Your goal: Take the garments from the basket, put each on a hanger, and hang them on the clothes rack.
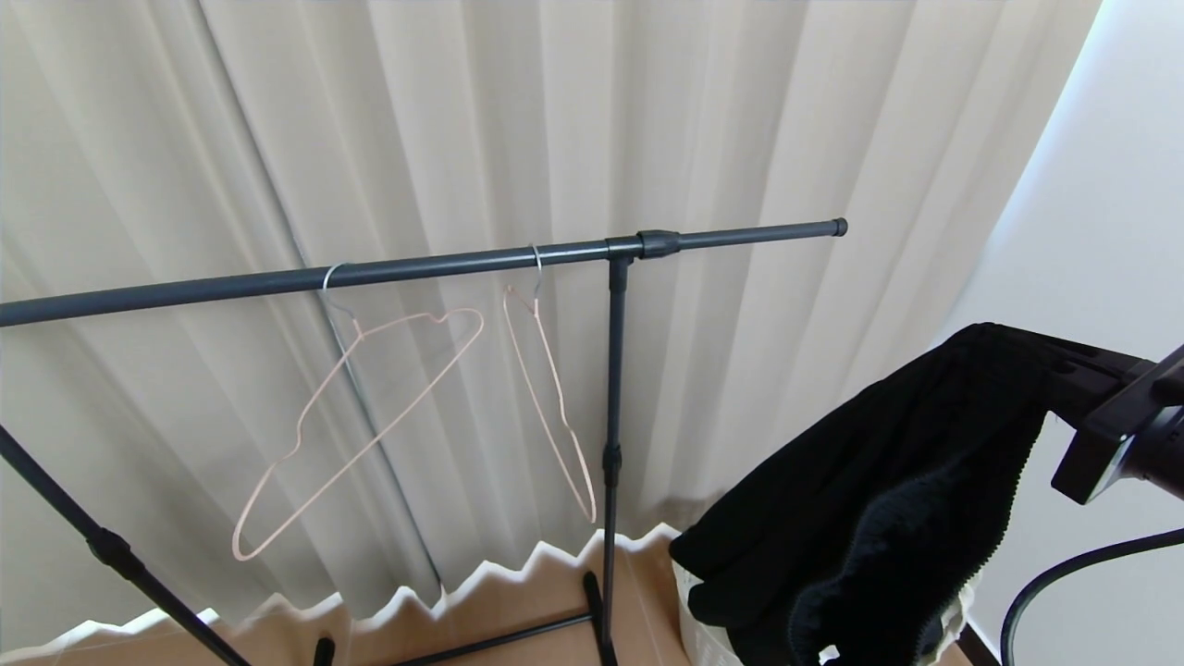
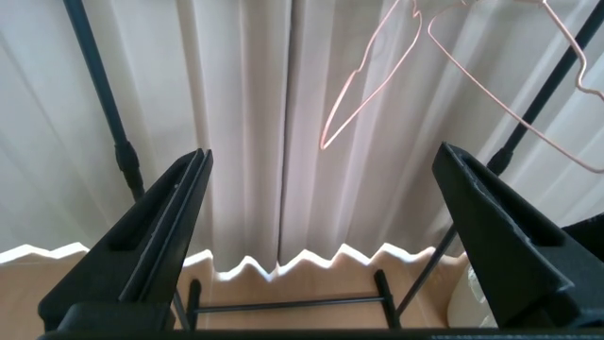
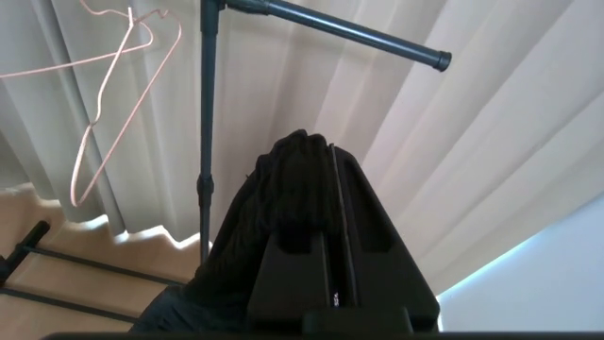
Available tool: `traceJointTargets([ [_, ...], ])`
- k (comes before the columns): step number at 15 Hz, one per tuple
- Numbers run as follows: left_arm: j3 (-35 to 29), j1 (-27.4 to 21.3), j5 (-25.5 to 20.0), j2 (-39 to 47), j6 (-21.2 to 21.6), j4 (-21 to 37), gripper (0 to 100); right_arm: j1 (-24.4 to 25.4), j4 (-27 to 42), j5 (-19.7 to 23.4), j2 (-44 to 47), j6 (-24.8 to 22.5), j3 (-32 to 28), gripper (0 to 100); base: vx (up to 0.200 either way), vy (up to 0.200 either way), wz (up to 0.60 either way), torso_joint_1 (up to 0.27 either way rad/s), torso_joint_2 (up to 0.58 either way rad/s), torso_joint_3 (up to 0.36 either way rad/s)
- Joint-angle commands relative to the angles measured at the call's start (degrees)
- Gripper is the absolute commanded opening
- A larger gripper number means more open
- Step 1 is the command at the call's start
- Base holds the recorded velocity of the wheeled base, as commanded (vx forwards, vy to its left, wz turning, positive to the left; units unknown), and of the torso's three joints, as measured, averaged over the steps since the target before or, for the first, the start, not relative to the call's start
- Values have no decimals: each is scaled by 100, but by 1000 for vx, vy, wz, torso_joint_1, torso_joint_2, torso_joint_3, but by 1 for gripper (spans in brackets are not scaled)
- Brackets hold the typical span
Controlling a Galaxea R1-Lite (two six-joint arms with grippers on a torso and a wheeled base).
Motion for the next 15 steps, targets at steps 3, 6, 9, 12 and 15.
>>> traceJointTargets([
  [3, 0, 2, 7, 8, -6, -3, 100, 5, -44, 1, 19, -122, 79, 0, 0, 0, 0, 157, -351, -193],
  [6, 0, 2, 7, 8, 2, -3, 100, -303, -62, 98, 115, -149, 53, 0, 0, 0, 0, 12, -27, -17],
  [9, 0, 2, -1, 8, -6, -3, 100, -320, -62, 124, 124, -149, 70, 0, 0, 0, 600, 6, -1, -1],
  [12, 0, 2, -1, 8, 2, -3, 100, -320, -62, 115, 115, -254, 96, 0, 0, 0, 600, 9, -1, -4],
  [15, 0, 2, -1, 8, 2, -3, 100, -320, -71, 115, 106, -298, 96, 0, -200, 0, 0, 4, 4, 1],
])
